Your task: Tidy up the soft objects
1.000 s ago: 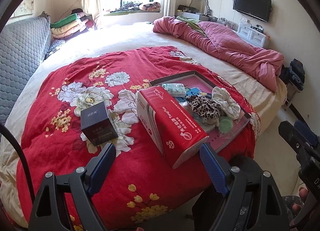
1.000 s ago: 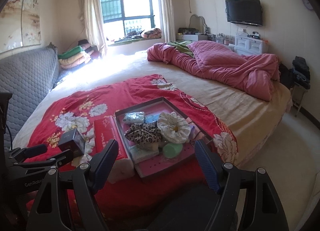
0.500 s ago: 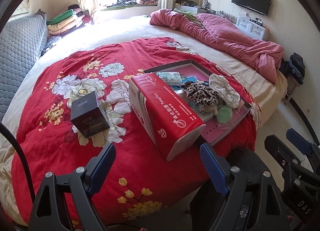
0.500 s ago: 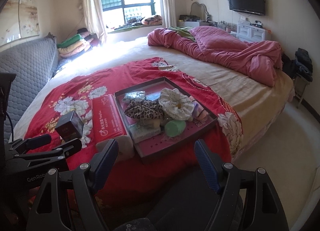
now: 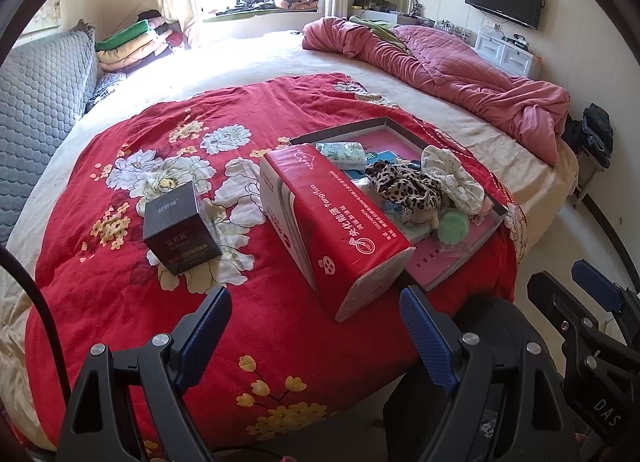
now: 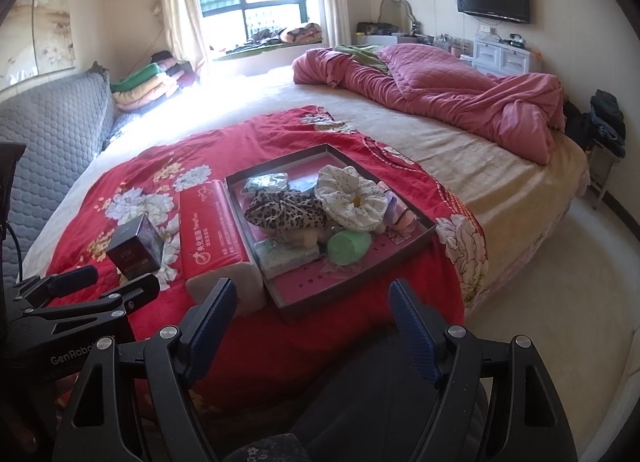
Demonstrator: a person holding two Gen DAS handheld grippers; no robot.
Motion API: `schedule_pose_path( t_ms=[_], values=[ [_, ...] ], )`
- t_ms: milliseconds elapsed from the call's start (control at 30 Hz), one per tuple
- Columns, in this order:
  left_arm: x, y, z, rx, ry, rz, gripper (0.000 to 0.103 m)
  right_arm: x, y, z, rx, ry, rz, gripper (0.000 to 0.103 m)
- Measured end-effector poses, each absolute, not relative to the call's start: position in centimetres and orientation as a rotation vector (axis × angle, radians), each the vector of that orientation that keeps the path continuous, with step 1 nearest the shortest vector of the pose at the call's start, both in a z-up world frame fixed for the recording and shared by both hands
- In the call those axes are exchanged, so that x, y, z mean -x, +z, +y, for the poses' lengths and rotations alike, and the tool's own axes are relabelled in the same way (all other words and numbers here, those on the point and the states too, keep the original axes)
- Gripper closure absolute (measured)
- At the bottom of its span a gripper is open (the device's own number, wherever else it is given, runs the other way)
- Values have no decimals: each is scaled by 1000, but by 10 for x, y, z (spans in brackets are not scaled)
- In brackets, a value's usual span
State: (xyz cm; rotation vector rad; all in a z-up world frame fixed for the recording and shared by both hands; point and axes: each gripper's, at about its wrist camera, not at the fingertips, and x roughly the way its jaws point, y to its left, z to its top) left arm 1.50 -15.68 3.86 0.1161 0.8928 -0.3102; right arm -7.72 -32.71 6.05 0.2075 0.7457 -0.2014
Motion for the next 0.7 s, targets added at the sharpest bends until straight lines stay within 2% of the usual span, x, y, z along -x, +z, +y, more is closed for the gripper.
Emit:
schedule_pose_path(
  t_ms=[700],
  values=[
    [-16, 36, -156, -124, -295, 903, 18, 75, 54, -328, -207, -210, 771, 24]
  ],
)
